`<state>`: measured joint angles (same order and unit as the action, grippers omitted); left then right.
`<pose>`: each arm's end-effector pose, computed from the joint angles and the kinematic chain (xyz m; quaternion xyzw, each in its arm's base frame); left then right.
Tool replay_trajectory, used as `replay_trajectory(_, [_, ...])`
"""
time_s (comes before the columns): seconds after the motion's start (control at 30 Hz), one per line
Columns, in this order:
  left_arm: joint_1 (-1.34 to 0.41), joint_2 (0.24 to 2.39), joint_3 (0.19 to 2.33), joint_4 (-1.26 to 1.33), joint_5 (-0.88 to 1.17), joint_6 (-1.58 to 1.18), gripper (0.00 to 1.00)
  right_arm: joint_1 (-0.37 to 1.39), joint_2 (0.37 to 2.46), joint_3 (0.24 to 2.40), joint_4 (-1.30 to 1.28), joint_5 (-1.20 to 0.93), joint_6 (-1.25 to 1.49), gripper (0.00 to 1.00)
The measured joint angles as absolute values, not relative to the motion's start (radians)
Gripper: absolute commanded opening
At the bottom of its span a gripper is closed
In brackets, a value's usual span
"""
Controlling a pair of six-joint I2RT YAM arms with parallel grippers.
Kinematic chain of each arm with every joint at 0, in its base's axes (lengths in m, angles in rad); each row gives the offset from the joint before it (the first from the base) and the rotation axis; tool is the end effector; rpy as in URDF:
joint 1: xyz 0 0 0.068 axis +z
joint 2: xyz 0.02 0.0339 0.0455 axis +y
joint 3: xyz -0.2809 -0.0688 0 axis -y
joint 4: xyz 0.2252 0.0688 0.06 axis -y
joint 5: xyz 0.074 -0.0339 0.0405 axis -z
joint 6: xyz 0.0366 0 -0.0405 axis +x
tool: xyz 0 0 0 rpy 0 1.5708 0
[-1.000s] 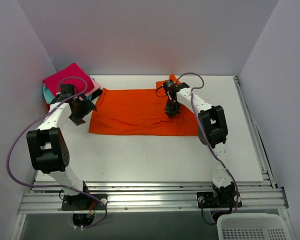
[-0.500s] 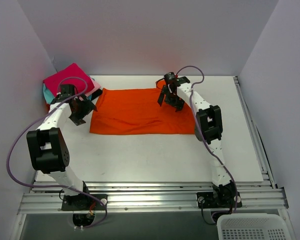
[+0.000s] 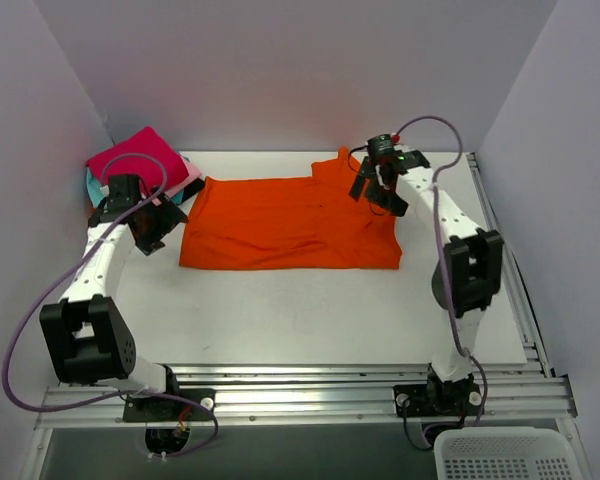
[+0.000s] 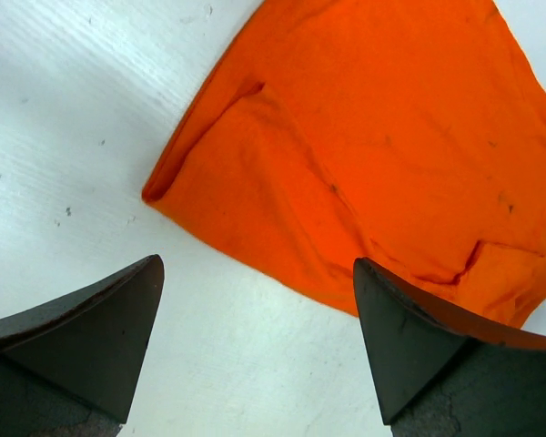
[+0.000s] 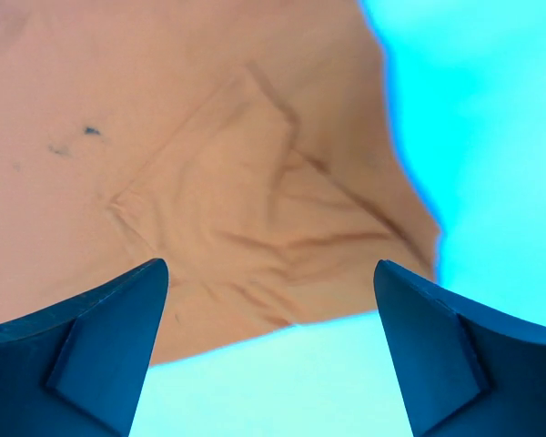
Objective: Fold and stack the t-shirts
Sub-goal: Fold the flattened tshirt in 1/3 of the way
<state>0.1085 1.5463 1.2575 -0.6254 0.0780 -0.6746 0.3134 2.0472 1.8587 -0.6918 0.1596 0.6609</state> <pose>0.3120 0.0311 0.3002 -0.3493 0.8791 -0.1254 0.2991 0.4312 0.1336 0.2950 0.1887 0.9192 0.0916 0.3332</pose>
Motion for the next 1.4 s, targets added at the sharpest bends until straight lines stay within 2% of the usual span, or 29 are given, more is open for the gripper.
replay_trajectory(0.17, [0.109,1.372,1.05,-0.601,0.094,-0.704,0.94,0.262,1.687,1.565,-0.636,0.189,0.678,0.89])
replay_trajectory(0.27, [0.104,1.323,0.911,-0.58,0.118,-0.729,0.94,0.27,1.547,1.383,-0.603,0.175,0.703,0.86])
replay_trajectory(0.4, [0.084,1.31,0.786,-0.562,0.142,-0.759,0.94,0.277,1.505,1.17,-0.566,0.121,0.737,0.85])
replay_trajectory(0.5, [0.068,1.311,0.744,-0.532,0.153,-0.782,0.93,0.283,1.526,1.086,-0.546,0.095,0.75,0.85])
replay_trajectory(0.77, [0.064,1.371,0.742,-0.423,0.158,-0.822,0.93,0.29,1.592,1.064,-0.452,0.088,0.758,0.84])
replay_trajectory(1.03, [0.064,1.516,0.831,-0.347,0.157,-0.833,0.93,0.289,1.735,1.105,-0.405,0.099,0.755,0.83])
replay_trajectory(1.4, [0.064,1.664,0.941,-0.308,0.147,-0.834,0.91,0.288,1.85,1.165,-0.377,0.131,0.745,0.73])
